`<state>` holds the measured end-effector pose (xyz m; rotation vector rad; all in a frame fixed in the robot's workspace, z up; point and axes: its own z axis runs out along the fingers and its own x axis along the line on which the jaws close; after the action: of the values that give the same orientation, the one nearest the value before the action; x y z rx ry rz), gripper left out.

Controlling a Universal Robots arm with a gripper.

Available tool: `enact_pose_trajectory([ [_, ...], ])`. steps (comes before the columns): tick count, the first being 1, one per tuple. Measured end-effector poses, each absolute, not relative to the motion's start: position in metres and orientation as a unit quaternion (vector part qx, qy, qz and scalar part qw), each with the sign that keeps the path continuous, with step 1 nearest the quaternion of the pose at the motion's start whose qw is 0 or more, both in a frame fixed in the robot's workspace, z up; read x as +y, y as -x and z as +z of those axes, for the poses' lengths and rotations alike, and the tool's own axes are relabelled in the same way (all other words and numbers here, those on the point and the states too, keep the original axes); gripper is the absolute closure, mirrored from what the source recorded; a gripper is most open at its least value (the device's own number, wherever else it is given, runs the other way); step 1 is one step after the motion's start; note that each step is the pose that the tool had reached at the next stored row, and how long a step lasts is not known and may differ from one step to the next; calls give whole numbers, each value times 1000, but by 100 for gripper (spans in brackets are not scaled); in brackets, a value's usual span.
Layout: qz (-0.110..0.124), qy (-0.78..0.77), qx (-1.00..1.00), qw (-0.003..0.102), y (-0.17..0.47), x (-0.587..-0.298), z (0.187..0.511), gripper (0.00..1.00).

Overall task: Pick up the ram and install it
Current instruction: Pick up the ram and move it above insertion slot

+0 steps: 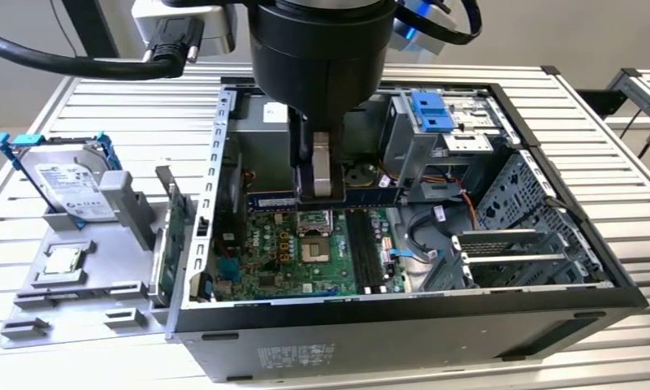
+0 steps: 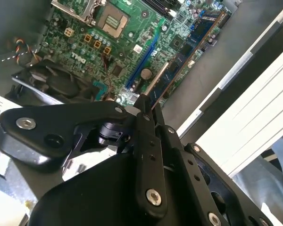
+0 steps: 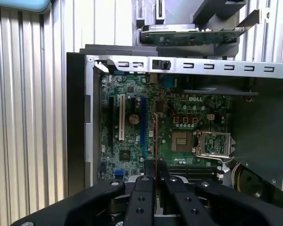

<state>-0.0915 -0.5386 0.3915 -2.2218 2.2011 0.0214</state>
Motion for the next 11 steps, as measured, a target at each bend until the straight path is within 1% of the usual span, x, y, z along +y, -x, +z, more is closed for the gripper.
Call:
enact_pose_trajectory([
  [11,7,710,704,7,91,-535,390,100],
])
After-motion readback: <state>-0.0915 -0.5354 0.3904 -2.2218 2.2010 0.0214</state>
